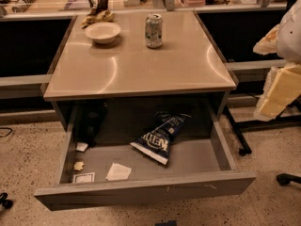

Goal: Pick blue chip bag from top drawer and place on counter

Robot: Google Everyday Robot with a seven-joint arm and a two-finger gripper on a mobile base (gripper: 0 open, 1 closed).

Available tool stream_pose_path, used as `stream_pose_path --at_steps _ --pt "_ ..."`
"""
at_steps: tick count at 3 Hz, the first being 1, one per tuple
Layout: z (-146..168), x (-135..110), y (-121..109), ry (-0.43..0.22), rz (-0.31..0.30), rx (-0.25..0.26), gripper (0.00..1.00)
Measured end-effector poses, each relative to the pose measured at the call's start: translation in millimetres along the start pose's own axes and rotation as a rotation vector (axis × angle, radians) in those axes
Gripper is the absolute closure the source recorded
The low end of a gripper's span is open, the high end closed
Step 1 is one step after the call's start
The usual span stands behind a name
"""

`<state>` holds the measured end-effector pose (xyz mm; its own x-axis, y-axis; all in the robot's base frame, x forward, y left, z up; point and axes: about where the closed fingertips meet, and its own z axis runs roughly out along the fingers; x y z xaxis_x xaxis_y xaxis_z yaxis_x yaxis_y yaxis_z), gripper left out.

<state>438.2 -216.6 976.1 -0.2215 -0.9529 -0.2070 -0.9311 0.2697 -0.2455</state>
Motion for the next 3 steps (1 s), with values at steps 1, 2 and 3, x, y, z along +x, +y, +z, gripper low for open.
stream_pose_path --at_steps 1,2,3 --pt "15.2 -1.8 0.8 -0.036 0.013 0.004 0.42" --pt "56.0 -11.6 6.1 -0.103 0.04 -0.007 0.65" --pt "119.2 -29.0 11.2 -0.165 0.067 -0.028 0.89"
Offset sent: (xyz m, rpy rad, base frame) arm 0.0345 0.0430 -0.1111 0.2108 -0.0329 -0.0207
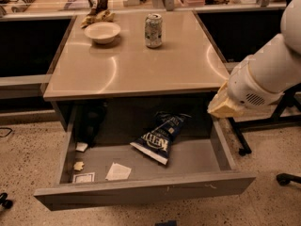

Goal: Pick blue chip bag from top drawer and place on counter

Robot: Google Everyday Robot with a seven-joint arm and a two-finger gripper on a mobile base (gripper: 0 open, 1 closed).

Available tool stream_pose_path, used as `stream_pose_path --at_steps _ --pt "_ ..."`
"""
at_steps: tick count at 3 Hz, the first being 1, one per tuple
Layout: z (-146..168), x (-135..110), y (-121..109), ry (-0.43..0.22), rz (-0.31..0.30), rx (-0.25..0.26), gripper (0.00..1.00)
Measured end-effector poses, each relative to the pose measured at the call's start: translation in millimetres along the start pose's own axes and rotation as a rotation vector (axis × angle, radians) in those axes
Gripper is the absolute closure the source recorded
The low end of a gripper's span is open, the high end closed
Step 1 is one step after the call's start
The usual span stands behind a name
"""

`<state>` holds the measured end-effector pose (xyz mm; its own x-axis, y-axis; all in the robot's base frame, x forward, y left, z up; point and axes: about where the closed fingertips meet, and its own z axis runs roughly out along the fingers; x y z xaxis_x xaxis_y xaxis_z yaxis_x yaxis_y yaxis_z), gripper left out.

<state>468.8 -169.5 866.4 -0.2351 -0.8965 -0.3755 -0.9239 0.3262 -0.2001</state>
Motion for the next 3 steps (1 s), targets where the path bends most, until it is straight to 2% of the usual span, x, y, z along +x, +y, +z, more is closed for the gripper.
stream_pose_path --at_steps 1,2,3 --pt "70.0 1.8 6.4 -0.029 0.062 -0.043 1.0" --pt "131.4 6.1 16.4 -0.043 0.137 -0.097 1.0" --pt "180.5 8.1 23.8 -0.13 0.206 -0.157 1.0"
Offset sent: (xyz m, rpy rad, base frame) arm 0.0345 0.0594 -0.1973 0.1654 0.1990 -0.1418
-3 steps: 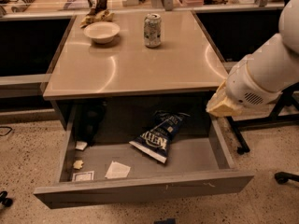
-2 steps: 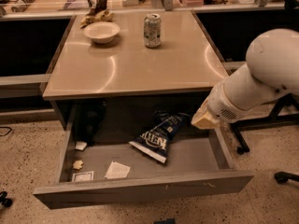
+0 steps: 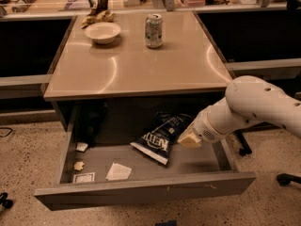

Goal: Pick blue chip bag from top drawer and place on counter

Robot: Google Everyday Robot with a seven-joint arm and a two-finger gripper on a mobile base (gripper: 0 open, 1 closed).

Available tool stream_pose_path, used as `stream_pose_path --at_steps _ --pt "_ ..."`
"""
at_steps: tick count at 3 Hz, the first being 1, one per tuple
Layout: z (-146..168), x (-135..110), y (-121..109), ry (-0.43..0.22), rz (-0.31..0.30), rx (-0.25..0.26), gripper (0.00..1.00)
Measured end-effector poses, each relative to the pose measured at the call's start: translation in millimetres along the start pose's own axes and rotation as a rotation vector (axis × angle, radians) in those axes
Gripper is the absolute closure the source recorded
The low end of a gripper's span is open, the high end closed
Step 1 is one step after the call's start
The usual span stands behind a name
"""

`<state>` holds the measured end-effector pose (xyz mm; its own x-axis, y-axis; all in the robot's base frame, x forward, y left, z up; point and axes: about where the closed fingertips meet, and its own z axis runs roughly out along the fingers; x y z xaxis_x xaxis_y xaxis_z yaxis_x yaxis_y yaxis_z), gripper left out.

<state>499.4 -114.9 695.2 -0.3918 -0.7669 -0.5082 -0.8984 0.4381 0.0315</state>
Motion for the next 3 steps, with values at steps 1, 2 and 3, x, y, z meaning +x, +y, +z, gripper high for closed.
stream_pose_path --at_steps 1,2,3 --pt "0.0 0.0 0.0 0.0 0.0 0.0 1.0" --pt "3.4 -1.4 -2.3 -0.032 -0.054 0.033 0.81" --pt "13.6 -9.9 -13.8 -0.124 -0.117 0.067 0.58"
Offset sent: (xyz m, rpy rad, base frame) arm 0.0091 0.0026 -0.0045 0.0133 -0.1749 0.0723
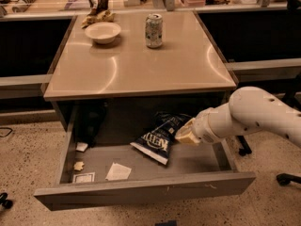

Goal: Pick blue chip bag from top drawer and place on counter

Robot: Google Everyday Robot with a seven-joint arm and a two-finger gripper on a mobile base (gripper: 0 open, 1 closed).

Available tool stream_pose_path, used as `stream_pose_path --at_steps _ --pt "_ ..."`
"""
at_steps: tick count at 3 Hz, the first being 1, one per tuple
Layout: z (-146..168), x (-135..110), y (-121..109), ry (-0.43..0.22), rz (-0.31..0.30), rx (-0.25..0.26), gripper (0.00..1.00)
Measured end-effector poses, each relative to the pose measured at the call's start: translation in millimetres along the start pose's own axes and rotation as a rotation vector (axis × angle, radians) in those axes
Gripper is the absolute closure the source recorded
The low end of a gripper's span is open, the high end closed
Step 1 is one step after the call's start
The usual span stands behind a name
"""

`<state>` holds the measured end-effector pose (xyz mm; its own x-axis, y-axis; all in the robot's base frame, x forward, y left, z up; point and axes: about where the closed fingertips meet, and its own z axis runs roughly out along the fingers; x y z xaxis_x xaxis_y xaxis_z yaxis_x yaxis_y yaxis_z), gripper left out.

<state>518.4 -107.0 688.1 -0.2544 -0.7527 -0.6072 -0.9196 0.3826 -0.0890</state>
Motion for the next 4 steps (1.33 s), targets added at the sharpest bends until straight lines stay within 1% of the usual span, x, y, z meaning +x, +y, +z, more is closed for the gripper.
stream_pose_path --at_steps 1,2,3,4 --pt "14.2 -5.5 -11.9 -0.087 -0.06 0.025 0.36" --pt "21.1 -9.3 -22.4 -0.143 -0.101 0.048 0.12" --pt "19.7 -15.9 -29.0 -0.172 -0.139 0.077 0.09" --pt "6.4 -29.4 -33.2 -0.191 -0.191 0.12 0.08"
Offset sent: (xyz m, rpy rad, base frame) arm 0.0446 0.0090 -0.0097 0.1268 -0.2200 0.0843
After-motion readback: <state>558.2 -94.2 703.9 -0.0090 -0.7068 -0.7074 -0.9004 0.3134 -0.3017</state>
